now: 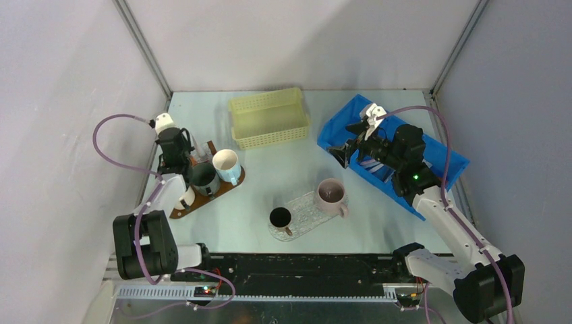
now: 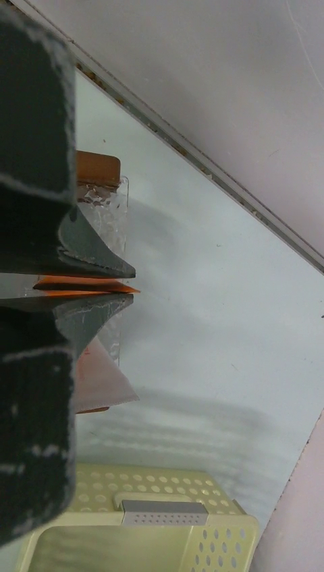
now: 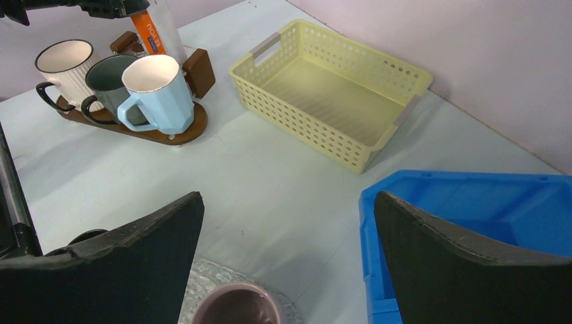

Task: Prepare toiletry sets of a toothbrush and toothpaste on the tray
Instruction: Place the toothpaste in the toothpaste holder.

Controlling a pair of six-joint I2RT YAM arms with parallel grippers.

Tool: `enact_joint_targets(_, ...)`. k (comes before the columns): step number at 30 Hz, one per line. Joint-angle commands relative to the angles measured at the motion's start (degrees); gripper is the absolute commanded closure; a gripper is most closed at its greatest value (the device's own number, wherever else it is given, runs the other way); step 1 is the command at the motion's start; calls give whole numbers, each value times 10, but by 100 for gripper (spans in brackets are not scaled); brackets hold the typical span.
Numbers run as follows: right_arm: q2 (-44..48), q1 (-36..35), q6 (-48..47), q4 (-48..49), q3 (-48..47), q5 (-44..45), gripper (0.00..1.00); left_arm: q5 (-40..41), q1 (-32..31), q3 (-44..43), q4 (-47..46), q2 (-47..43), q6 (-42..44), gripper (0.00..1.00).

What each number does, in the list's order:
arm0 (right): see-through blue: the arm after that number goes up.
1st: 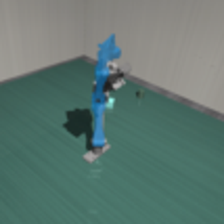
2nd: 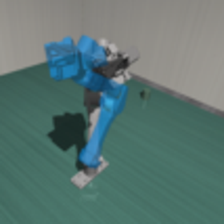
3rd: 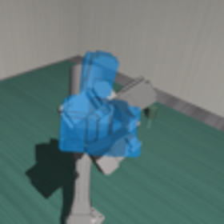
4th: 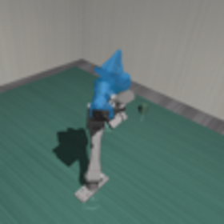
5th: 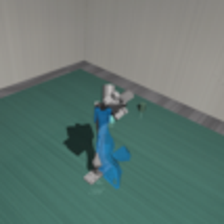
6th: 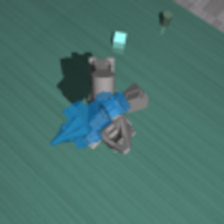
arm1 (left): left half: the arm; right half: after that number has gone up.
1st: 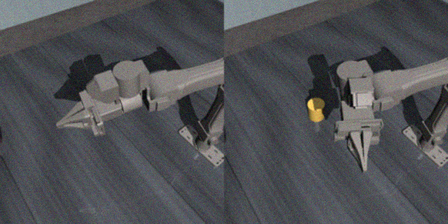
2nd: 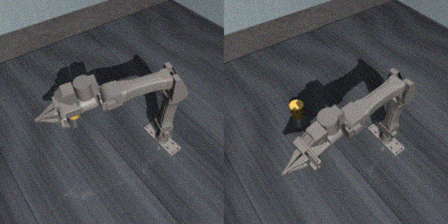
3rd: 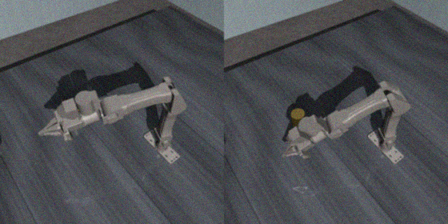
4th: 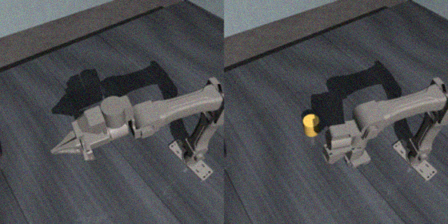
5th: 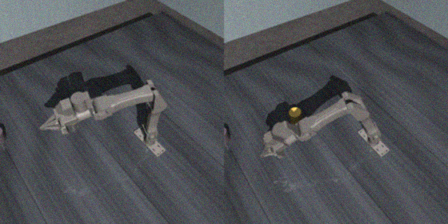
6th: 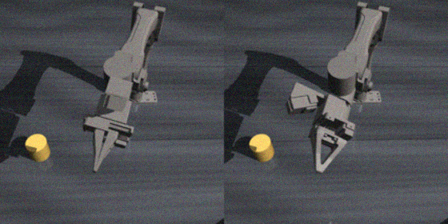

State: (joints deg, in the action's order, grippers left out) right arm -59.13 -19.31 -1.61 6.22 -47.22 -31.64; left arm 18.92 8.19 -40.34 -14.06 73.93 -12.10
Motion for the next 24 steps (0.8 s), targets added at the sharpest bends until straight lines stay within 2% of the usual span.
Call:
enact_joint_targets(1, -3, 4, 10, 22, -24, 6, 1, -1, 0, 3, -28, -7, -9, 77)
enact_joint_targets(13, 18, 4, 13, 9, -24, 46, 1, 7, -3, -1, 50, -103, -13, 45)
enact_joint_targets(18, 44, 9, 26, -25, -24, 124, 0, -2, -7, -20, 114, -171, -14, 26)
enact_joint_targets(24, 82, 13, 51, -102, -24, 262, 1, 4, -41, -33, 175, -256, 11, 4)
